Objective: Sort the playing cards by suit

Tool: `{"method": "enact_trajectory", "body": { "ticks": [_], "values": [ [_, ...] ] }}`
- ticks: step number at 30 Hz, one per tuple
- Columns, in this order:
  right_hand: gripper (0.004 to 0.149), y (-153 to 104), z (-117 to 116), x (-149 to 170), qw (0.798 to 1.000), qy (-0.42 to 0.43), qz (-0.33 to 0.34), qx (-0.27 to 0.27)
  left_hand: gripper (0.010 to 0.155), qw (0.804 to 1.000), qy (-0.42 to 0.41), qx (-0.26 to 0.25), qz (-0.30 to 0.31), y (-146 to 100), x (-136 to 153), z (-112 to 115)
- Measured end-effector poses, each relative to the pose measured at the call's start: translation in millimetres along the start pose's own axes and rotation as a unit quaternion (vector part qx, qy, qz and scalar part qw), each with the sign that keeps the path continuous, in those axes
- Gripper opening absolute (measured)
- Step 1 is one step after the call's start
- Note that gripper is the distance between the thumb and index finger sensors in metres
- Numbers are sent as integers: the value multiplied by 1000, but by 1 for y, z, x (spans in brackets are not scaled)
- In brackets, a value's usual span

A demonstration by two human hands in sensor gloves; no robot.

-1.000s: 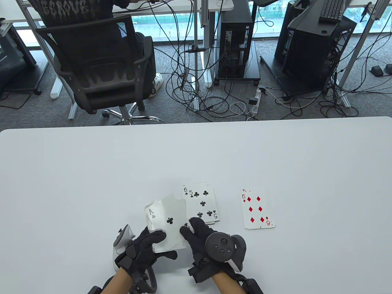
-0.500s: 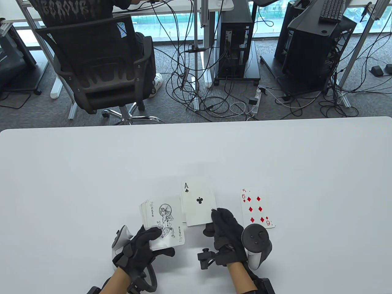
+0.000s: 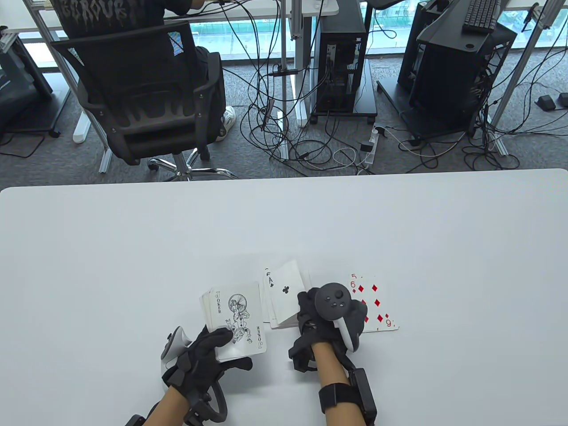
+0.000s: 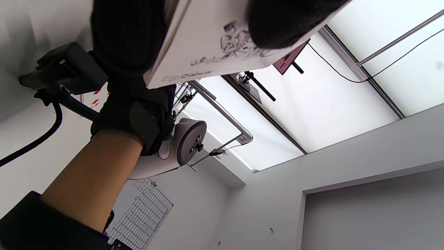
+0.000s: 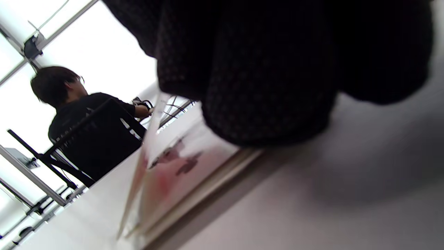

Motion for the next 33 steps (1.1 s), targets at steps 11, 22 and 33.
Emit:
{"method": "enact_trajectory", "body": {
  "ticks": [11,22,33],
  "values": [
    [47,13,-18,-14,972,-212,-42,-90,58,1000,2,-1,-2,0,-1,0],
    [53,-12,-9,-17,987,-143,45,-59,58,1000,4,-3,-7,-1,0,0],
    [54,-77,28,-30,962,156,216,62,58,1000,6,-1,-8,-1,0,-1]
  ]
}}
Point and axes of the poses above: the tracker on the back of each hand, its own x axis roughly to the little-finger side, its own y axis roughly from the wrist to the fingertips, z = x × y, the point moved 1 cm from there along y, roughly from the wrist to the fingertips, and after that the axes turned 11 degrees about z, right-handed, at the moved point
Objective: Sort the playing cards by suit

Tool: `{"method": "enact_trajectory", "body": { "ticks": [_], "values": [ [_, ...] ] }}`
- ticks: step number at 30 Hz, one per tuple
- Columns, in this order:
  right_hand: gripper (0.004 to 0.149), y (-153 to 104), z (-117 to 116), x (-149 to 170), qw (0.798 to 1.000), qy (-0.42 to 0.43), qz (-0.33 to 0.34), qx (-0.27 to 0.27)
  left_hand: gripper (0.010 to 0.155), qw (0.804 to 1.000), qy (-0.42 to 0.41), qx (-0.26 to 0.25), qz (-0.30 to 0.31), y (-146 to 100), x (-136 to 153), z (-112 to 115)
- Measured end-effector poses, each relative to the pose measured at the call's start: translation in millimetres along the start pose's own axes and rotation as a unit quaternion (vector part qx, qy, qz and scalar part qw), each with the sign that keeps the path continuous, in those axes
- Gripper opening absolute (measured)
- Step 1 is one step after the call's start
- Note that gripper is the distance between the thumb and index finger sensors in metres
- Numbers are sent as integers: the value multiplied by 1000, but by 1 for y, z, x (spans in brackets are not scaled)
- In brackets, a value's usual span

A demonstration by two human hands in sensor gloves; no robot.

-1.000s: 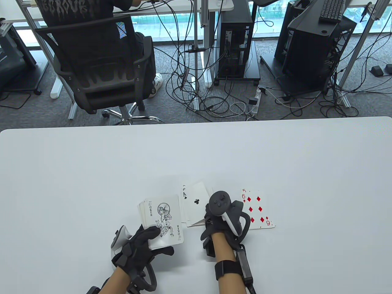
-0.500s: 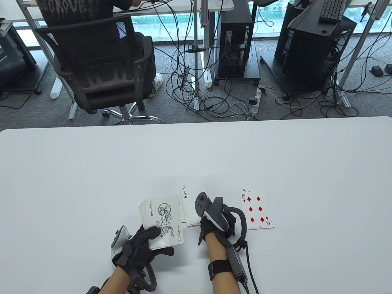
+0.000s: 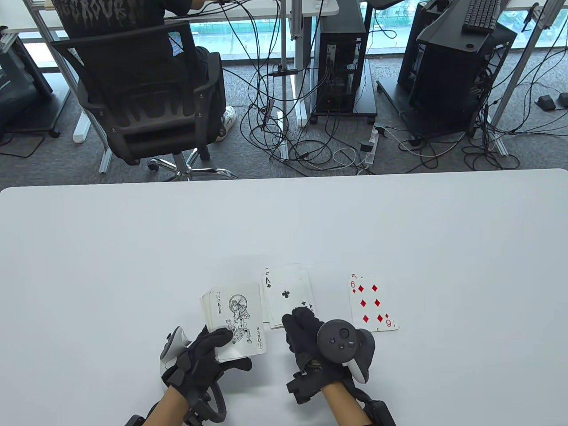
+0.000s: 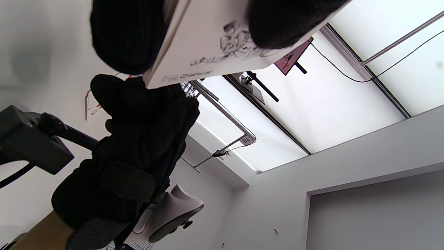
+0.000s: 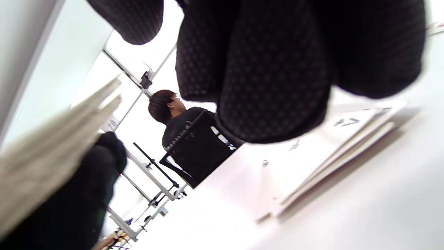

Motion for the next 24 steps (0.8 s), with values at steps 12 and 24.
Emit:
{"method": "enact_trajectory", "body": {
  "ticks": [12,24],
  "values": [
    [90,-16,-33,-30,995,4,71,-65,58,999,20,32,-22,2,5,7],
    [55,-18,-27,-24,998,-4,58,0,58,998,33,48,-22,3,2,13]
  ]
}}
Point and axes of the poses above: the tracker on the back of each hand, its own x axis roughly to the little-finger side, its own y axis roughly from the wrist to the fingertips, z = x × y, the point moved 1 cm from there along y, roughly from the wrist to the fingertips, and after that the axes turned 11 degrees about z, right-handed, at the moved point
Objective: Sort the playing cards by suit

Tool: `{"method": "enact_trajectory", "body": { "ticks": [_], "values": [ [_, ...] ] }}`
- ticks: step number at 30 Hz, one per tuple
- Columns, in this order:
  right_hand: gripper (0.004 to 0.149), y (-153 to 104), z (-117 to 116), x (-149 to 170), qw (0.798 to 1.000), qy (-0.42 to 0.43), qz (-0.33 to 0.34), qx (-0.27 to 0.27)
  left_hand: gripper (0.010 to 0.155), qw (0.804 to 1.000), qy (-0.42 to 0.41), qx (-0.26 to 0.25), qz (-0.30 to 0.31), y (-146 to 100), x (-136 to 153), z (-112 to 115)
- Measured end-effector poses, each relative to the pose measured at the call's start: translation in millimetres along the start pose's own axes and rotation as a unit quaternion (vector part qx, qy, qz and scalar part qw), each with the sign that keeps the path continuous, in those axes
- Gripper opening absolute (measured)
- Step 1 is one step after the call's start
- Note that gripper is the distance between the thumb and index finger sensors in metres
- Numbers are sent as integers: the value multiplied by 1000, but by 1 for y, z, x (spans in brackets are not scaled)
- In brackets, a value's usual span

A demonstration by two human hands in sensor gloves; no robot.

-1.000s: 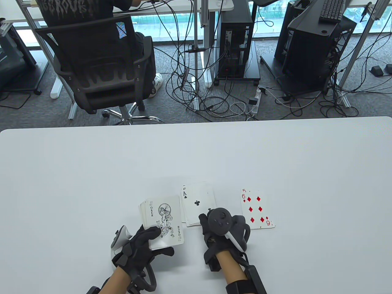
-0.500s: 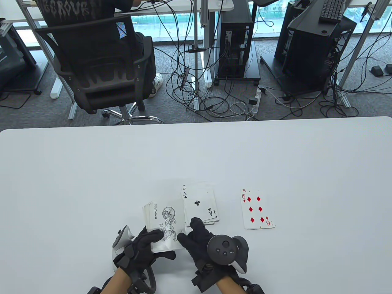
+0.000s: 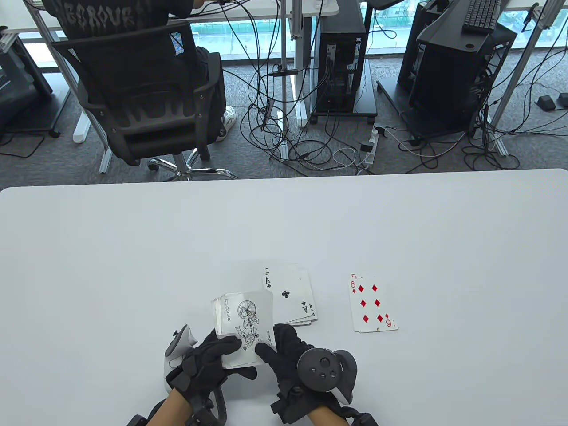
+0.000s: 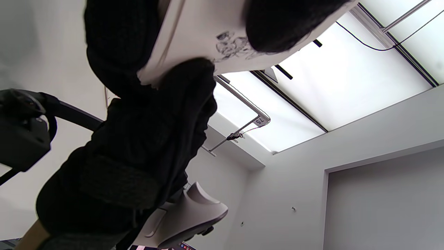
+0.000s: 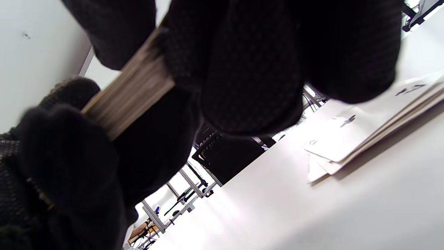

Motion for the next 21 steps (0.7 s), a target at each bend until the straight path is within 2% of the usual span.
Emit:
{"method": "enact_trajectory", "body": {
  "ticks": [12,14,17,19,21],
  "values": [
    [40,0,3,12,999,21,-27,7,59,1000,6,-5,-3,0,-1,0],
    [43,-2,3,13,999,28,-21,9,58,1000,3,-4,-2,0,-1,0],
    [64,-3,2,11,1000,26,-7,-3,58,1000,-10,-1,9,1,-2,2],
    [63,-2,3,8,1000,8,-5,2,58,1000,-5,-3,10,1,-3,2],
    [54,-1,4,6,1000,10,-6,9,58,1000,1,-2,9,1,-3,1]
  ]
}}
Point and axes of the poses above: the tracker on the back of each hand, its own x axis roughly to the little-finger side, its own y axis roughly from the wrist to the fingertips, z = x × y, the point moved 1 cm from there along y, roughly from the wrist to the fingertips, and after that the axes turned 11 degrees about z, right-handed, at the moved point
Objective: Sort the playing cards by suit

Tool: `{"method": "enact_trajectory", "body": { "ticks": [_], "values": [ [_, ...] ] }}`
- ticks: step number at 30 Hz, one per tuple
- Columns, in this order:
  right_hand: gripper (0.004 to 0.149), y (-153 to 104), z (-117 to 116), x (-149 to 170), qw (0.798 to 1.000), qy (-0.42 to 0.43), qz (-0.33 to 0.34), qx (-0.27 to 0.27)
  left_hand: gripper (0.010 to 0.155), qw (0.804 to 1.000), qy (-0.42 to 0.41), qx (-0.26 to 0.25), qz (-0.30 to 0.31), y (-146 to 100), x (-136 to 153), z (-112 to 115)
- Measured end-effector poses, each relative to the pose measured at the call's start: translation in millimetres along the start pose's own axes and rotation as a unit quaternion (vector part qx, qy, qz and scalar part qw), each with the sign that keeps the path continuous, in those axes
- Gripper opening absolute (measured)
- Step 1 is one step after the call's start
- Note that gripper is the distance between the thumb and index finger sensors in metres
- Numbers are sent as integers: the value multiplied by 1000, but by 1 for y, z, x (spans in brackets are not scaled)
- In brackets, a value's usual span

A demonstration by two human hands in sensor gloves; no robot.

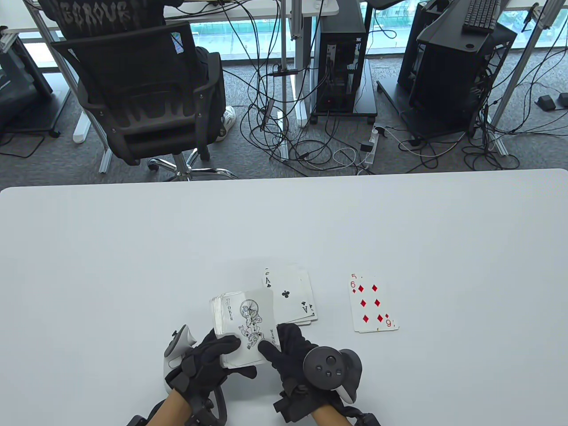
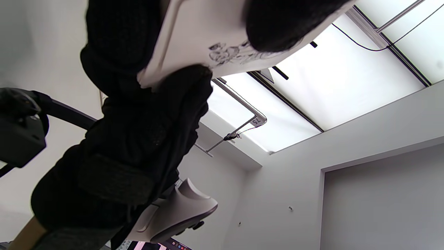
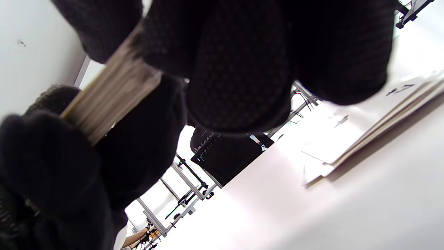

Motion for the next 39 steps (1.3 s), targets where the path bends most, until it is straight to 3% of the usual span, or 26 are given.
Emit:
{"method": "enact_trajectory", "body": {
  "ticks": [4,12,16,21,23,25,29,32,36,39],
  "values": [
    [42,0,3,7,997,76,-31,6,59,1000,-17,3,2,0,2,2],
    [40,1,26,38,994,64,-83,38,58,1000,-21,-10,3,-1,3,-2],
    [40,0,49,57,983,94,-130,89,58,1000,-25,-8,5,-1,2,-2],
    [39,-11,108,88,974,106,-149,136,58,999,-32,-9,7,-1,2,-1],
    [39,-20,138,102,974,41,-176,135,58,999,-32,-10,6,-1,3,-1],
    [39,-32,174,117,971,-55,-212,100,58,999,-34,-11,5,-2,3,0],
    [40,-64,233,140,932,-184,-304,66,58,999,-33,-8,6,-2,2,0],
    [40,-94,255,155,897,-217,-381,56,58,999,-34,-10,3,-3,4,-1],
    [42,-117,257,167,845,-295,-446,15,58,999,-33,-14,-3,-4,7,-2],
    [43,-118,246,174,802,-381,-455,-58,58,999,-31,-15,-5,-4,7,-2]
  ]
}}
Point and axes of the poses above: the tracker on the back of each hand, its own x axis roughly to the little-finger side, its own y axis roughly from the wrist to the fingertips, z = x × y, the point moved 1 cm from there along y, roughly from the wrist to the fingertips, and after that the axes turned 11 degrees about z, right-handed, at the moved point
